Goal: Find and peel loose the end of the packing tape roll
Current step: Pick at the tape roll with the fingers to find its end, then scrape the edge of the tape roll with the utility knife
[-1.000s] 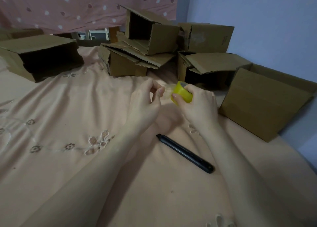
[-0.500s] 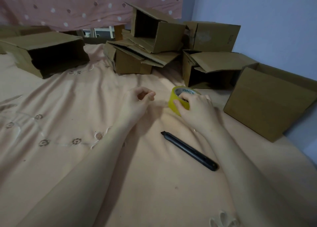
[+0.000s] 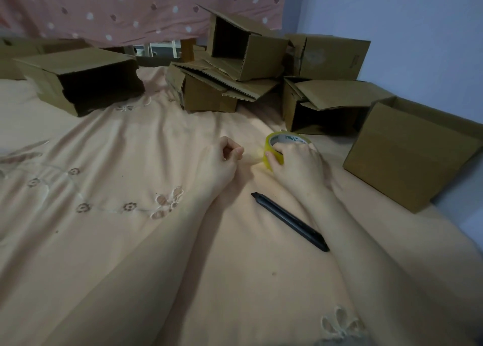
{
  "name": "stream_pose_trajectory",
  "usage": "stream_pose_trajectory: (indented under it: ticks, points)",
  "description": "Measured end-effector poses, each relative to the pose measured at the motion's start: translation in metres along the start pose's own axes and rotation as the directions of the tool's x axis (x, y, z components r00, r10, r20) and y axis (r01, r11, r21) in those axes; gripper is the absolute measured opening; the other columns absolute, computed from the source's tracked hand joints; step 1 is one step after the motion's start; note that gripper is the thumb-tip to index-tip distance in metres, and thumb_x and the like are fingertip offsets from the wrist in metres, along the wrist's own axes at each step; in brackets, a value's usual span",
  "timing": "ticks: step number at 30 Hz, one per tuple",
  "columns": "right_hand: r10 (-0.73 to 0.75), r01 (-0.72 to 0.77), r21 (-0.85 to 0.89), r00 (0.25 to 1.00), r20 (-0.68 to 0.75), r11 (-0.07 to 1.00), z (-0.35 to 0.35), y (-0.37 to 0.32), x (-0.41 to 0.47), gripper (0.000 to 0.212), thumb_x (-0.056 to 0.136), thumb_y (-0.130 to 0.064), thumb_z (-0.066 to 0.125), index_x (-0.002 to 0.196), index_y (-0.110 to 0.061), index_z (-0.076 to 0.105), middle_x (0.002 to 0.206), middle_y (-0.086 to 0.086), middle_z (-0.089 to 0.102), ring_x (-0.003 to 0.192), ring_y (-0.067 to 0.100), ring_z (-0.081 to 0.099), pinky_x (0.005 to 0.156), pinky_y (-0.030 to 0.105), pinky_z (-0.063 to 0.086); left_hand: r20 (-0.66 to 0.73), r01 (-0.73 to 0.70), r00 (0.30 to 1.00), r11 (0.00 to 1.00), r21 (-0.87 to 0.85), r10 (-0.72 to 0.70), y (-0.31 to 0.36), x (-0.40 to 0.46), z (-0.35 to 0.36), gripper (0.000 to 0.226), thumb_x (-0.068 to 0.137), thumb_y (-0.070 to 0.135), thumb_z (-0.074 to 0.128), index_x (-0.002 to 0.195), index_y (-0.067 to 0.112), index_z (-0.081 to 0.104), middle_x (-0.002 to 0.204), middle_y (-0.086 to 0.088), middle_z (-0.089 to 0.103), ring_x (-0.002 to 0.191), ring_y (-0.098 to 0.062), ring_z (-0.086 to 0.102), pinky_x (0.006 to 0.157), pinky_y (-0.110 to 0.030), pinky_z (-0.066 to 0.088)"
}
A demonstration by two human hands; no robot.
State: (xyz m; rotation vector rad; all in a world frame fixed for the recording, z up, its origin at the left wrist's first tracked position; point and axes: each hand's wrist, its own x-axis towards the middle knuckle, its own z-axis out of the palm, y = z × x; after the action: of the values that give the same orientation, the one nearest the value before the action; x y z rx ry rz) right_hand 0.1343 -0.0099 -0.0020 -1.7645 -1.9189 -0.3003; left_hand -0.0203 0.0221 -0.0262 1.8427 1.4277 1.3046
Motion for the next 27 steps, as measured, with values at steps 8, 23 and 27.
stream_pose_trajectory:
  ticks: [8, 23, 27]
  points:
    - [0.020, -0.020, 0.008, 1.000, -0.006, 1.000, -0.001, 0.000, -0.003, 0.027, 0.094, -0.032, 0.047, 0.091, -0.014, 0.066, 0.088, 0.015, 0.069, 0.091, 0.034, 0.060, 0.098, 0.040, 0.034, 0.042, 0.059, 0.997, 0.998, 0.012, -0.059, -0.002, -0.002, -0.006, 0.012, 0.090, 0.020, 0.063, 0.078, 0.022, 0.067, 0.083, 0.002, 0.070, 0.080, -0.011, 0.062, 0.068, -0.009, 0.042]
    - [-0.067, 0.086, 0.241, 0.994, -0.087, 0.967, -0.017, 0.007, -0.026, 0.015, 0.082, -0.017, 0.058, 0.096, -0.015, 0.065, 0.101, 0.005, 0.058, 0.100, 0.028, 0.052, 0.080, 0.048, 0.049, 0.249, 0.095, 0.963, 0.995, 0.039, -0.102, -0.002, -0.017, -0.020, 0.035, 0.080, 0.037, 0.073, 0.110, 0.021, 0.065, 0.102, 0.005, 0.067, 0.094, -0.006, 0.061, 0.081, -0.012, 0.046]
    - [-0.096, 0.113, 0.295, 0.993, -0.073, 0.949, -0.024, 0.002, -0.039, 0.008, 0.083, -0.010, 0.061, 0.088, -0.010, 0.067, 0.091, 0.008, 0.059, 0.099, 0.025, 0.052, 0.084, 0.038, 0.047, 0.333, 0.045, 0.938, 0.988, 0.147, -0.092, -0.001, -0.021, -0.022, 0.068, 0.069, 0.060, 0.070, 0.123, 0.021, 0.057, 0.117, 0.005, 0.063, 0.111, -0.011, 0.057, 0.102, -0.032, 0.044]
